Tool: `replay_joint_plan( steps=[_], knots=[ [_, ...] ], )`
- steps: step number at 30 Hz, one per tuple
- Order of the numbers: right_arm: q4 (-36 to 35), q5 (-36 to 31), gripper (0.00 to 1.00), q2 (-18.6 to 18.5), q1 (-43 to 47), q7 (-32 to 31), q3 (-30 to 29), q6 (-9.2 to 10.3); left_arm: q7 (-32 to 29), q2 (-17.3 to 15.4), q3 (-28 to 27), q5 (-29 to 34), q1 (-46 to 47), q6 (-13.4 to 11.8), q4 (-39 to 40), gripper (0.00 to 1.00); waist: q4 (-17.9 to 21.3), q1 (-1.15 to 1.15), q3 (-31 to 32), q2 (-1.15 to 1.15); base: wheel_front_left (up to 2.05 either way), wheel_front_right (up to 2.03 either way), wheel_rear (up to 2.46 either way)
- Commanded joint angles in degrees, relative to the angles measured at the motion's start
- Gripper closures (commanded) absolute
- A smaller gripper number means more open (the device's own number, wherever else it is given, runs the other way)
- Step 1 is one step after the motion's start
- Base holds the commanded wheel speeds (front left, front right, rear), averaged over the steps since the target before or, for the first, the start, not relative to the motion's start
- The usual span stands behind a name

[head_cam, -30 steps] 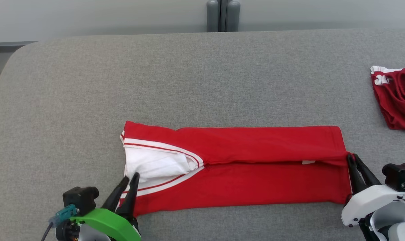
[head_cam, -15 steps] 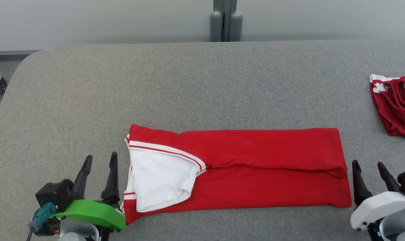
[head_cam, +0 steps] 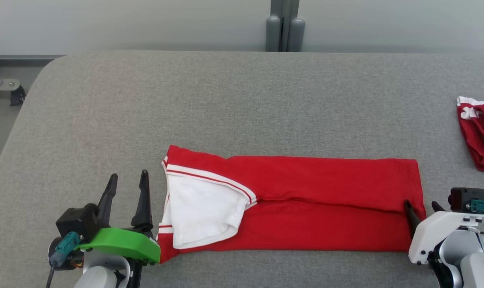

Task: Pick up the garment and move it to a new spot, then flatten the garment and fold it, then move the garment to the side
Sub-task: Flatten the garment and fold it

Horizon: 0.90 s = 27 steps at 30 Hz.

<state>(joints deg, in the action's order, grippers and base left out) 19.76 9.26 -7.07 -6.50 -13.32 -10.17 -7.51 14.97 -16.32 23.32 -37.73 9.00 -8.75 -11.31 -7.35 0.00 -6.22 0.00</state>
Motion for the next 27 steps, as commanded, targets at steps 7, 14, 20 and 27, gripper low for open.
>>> replay_joint_plan(
  steps=[7,14,20,27],
  knots=[
    [7.05,0.55,0.0,-1.04,-2.28,-1.78,-0.4,0.03,0.22,0.98,-2.07,1.79,-0.07,0.79,-0.6,0.0,-2.1,0.0,-0.28,0.0,0.0,0.0,0.0],
    [10.13,2.2,1.0,-1.02,-3.79,-0.66,1.09,0.04,0.22,1.16,-3.96,3.18,-0.68,1.14,-1.02,0.0,-1.84,0.0,-0.07,0.0,0.0,0.0,0.0],
    [10.32,3.37,1.0,-3.32,-5.87,0.85,-0.39,0.08,0.22,1.26,-4.61,4.48,-0.88,1.52,-1.28,0.0,0.0,0.0,0.47,0.0,0.0,0.0,0.0],
    [8.3,3.41,1.0,-5.96,-4.66,1.26,-4.89,0.07,0.22,1.81,-3.84,5.46,-0.07,2.13,-2.22,0.0,2.11,0.0,0.86,0.0,0.0,0.0,0.0]
  ],
)
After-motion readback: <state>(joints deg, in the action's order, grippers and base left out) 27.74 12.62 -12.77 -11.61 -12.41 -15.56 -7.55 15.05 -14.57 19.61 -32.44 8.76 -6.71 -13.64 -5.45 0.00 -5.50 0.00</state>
